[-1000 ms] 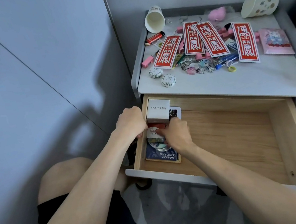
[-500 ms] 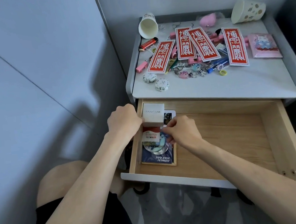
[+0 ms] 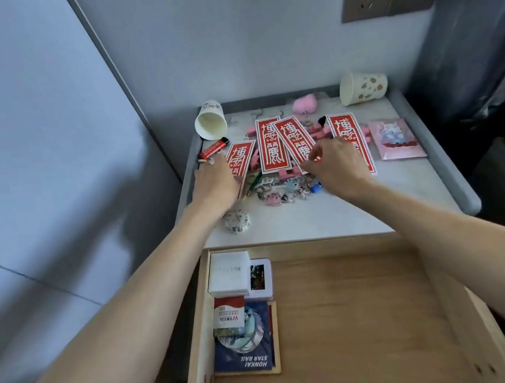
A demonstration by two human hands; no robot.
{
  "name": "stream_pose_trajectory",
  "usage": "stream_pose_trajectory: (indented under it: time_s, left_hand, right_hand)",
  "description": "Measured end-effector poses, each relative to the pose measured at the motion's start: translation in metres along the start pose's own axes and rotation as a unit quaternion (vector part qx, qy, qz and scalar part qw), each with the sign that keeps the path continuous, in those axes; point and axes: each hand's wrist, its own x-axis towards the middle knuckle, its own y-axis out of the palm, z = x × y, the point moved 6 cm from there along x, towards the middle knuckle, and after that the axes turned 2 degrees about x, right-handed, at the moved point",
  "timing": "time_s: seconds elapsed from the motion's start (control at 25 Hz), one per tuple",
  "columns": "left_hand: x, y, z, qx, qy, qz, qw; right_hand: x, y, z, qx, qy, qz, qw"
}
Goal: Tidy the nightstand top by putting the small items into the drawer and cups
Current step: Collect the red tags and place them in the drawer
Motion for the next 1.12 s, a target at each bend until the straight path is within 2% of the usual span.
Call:
stream_pose_trajectory:
  time_s: [0.2, 0.32, 0.4, 0.48, 0.56, 0.68, 0.8, 0.88, 1.0, 1.12]
  left_hand:
    - [0.05, 0.019, 0.006, 0.05, -0.051, 0.02, 0.997]
    - [0.058, 0.018, 0.005, 0.062, -0.054, 0.001, 0.997]
    - [0.057, 0.014, 0.001, 0.041, -0.041, -0.021, 0.998]
    - [0.053, 0.01, -0.003, 0.005, -0.041, -0.033, 0.999]
    - [0.048, -0.001, -0.006, -0.038, -0.053, -0.054, 0.996]
    - [0.051, -0.018, -0.015, -0.157, -0.088, -0.049, 0.982]
    - [0.061, -0.02, -0.041, -0.279, -0.108, -0.007, 0.954]
    - [0.072, -0.012, -0.062, -0.242, -0.097, 0.011, 0.965]
    - [0.08, -0.002, -0.08, -0.103, -0.082, 0.024, 0.991]
    - [0.085, 0.006, -0.08, -0.081, -0.099, 0.034, 0.991]
  right_hand:
    - [0.056, 0.011, 0.004, -0.157, 0.023, 0.019, 0.987]
    - [0.064, 0.016, 0.012, -0.194, 0.03, 0.027, 0.98]
    - [0.067, 0.016, 0.013, -0.126, 0.037, 0.024, 0.991]
    - [0.066, 0.01, 0.01, 0.062, 0.059, 0.028, 0.996]
    - [0.063, -0.007, 0.002, 0.217, 0.091, 0.024, 0.972]
    - [0.053, -0.042, -0.035, 0.252, 0.138, -0.022, 0.958]
    - [0.044, -0.052, -0.072, 0.187, 0.178, -0.025, 0.966]
    - [0.044, -0.045, -0.084, 0.154, 0.186, -0.014, 0.97]
    - [0.048, -0.042, -0.086, 0.118, 0.176, -0.008, 0.977]
    - [0.052, -0.04, -0.087, 0.077, 0.172, 0.005, 0.982]
